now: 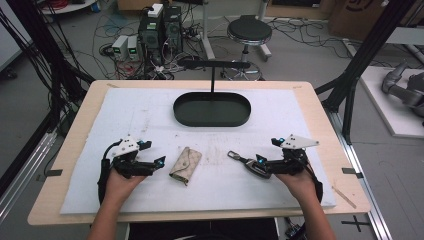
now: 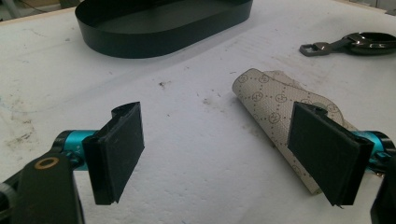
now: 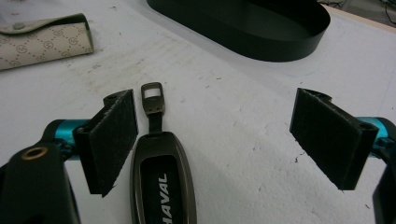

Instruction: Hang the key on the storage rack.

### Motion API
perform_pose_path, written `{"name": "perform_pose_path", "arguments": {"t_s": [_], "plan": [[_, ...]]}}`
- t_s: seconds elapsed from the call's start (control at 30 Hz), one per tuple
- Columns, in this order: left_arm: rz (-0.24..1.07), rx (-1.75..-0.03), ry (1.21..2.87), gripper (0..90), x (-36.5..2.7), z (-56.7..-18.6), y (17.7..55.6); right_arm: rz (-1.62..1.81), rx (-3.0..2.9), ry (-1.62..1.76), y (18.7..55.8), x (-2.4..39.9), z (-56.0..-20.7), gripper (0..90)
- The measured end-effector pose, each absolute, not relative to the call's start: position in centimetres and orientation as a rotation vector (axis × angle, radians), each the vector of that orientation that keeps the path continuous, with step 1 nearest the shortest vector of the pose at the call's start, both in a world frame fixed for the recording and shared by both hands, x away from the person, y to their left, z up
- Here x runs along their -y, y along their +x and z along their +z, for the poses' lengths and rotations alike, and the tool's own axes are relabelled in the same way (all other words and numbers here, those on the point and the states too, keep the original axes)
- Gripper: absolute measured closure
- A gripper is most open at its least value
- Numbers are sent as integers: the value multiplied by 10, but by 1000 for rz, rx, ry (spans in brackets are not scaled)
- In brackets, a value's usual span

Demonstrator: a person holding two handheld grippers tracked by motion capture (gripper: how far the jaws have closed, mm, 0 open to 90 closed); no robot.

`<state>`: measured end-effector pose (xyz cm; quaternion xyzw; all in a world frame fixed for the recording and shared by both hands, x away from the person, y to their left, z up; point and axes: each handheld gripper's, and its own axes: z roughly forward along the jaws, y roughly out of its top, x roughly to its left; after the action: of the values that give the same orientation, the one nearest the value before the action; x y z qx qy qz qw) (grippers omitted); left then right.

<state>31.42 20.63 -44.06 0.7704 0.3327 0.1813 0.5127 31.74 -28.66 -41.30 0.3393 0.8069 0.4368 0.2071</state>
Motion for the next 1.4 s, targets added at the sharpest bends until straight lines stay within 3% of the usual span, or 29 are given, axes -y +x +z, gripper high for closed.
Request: {"name": "perform_pose_path", "arguments": {"t_s": [0.5,0.97,1.23,1.3,1.33,1.4], "plan": [[439,-806,1853,187,-208,-441,315,1268,-2283,922,323,279,-417,157],[448,-807,1860,187,-207,-442,314,1106,-2458,898,344,236,-429,169],[435,-808,1863,187,-207,-443,315,986,-2531,892,347,224,-438,271],[435,-806,1863,188,-207,-443,315,966,-2550,889,348,222,-441,325],[435,-806,1863,187,-207,-443,315,943,-2565,885,349,221,-443,393],[435,-809,1860,187,-208,-443,315,937,-2577,893,350,220,-444,425]]}}
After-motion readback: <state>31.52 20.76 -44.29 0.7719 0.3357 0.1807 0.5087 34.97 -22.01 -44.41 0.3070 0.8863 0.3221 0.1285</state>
